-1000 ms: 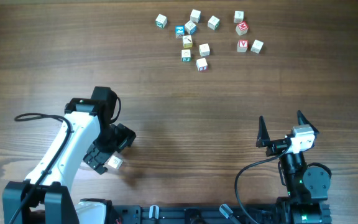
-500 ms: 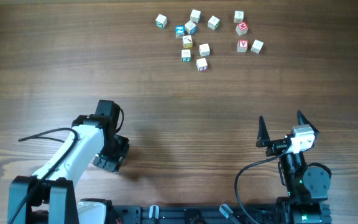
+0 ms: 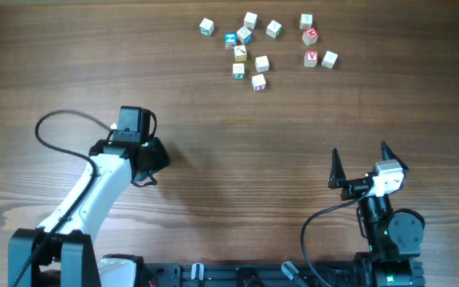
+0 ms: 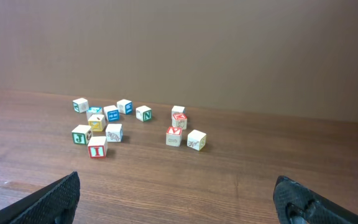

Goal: Form a tower
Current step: 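Lower the block onto the table and open the left gripper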

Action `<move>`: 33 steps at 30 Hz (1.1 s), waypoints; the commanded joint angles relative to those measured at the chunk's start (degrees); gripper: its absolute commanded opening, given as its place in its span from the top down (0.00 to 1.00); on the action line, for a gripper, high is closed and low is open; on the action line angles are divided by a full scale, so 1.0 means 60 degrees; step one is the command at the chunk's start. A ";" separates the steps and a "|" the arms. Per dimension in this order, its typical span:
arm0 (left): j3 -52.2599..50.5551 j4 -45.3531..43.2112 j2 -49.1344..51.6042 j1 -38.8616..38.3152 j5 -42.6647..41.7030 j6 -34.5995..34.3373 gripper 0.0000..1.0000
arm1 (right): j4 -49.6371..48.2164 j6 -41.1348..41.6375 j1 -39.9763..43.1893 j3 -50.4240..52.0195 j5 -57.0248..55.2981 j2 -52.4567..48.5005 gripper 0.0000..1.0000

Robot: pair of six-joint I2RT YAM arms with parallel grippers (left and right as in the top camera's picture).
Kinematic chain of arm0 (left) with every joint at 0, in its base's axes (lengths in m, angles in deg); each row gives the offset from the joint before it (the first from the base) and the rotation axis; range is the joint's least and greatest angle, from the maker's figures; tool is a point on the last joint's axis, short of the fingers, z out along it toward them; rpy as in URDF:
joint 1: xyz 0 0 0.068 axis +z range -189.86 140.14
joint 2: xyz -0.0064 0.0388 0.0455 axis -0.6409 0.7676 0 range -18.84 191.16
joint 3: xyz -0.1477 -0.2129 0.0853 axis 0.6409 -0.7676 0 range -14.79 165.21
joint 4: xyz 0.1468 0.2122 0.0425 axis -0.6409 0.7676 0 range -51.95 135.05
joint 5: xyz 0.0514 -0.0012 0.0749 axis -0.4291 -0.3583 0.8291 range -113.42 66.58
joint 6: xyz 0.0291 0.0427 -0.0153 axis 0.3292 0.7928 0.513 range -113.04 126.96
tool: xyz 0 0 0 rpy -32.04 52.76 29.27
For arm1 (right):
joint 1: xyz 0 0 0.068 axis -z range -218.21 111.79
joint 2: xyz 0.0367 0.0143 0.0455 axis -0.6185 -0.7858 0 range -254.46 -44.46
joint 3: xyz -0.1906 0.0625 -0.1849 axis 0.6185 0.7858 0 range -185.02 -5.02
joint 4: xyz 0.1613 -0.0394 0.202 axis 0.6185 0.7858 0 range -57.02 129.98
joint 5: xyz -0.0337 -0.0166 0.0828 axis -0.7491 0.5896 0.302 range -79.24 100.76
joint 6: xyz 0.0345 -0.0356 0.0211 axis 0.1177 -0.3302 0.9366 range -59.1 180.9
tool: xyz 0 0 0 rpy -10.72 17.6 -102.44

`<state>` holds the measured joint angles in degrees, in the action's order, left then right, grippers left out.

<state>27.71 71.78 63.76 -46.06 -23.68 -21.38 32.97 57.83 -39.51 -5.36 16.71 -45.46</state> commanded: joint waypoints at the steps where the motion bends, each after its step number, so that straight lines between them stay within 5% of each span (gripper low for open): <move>1: 0.0124 -0.0171 0.0000 0.0055 0.0386 0.3220 0.59 | -0.0047 0.0076 -0.0040 0.0007 0.0007 0.0066 0.00; 4: 0.0124 -0.0211 0.0004 0.0055 0.0386 0.5013 0.49 | -0.0051 0.0076 -0.0040 0.0007 0.0007 0.0066 0.00; 9: 0.0124 -0.0670 0.0004 0.0055 0.0379 0.5155 0.00 | -0.0051 0.0073 -0.0040 0.0007 0.0004 0.0066 0.00; 16: 0.0098 -0.0616 0.0004 0.0055 -0.1137 0.5147 0.00 | -0.0051 0.0076 -0.0040 0.0007 0.0004 0.0066 0.00; 24: 0.0098 -0.0554 0.1093 0.0233 -0.0219 0.4379 0.00 | -0.0051 0.0080 -0.0040 0.0007 0.0007 0.0066 0.00; 25: 0.0098 -0.0557 0.1275 0.0335 -0.0146 0.4193 0.02 | -0.0051 0.0076 -0.0040 0.0007 0.0007 0.0066 0.00; 26: 0.0098 -0.0554 0.1545 0.0525 -0.0157 0.3876 0.21 | -0.0051 0.0076 -0.0040 0.0007 0.0007 0.0066 0.00; 27: 0.0098 -0.0554 0.1599 0.0583 -0.0160 0.3850 0.29 | -0.0047 0.0076 -0.0040 0.0007 0.0007 0.0066 0.00; 32: 0.0098 -0.1049 0.1592 0.0579 0.0135 0.3905 0.60 | -0.0051 0.0076 -0.0040 0.0007 0.0004 0.0066 0.00; 33: 0.0098 -0.1249 0.1592 0.0583 0.0138 0.4105 0.77 | -0.0051 0.0076 -0.0040 0.0007 0.0004 0.0066 0.00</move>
<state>28.50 66.19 72.22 -42.84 -23.48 2.45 32.97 57.83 -39.51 -5.36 16.71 -45.46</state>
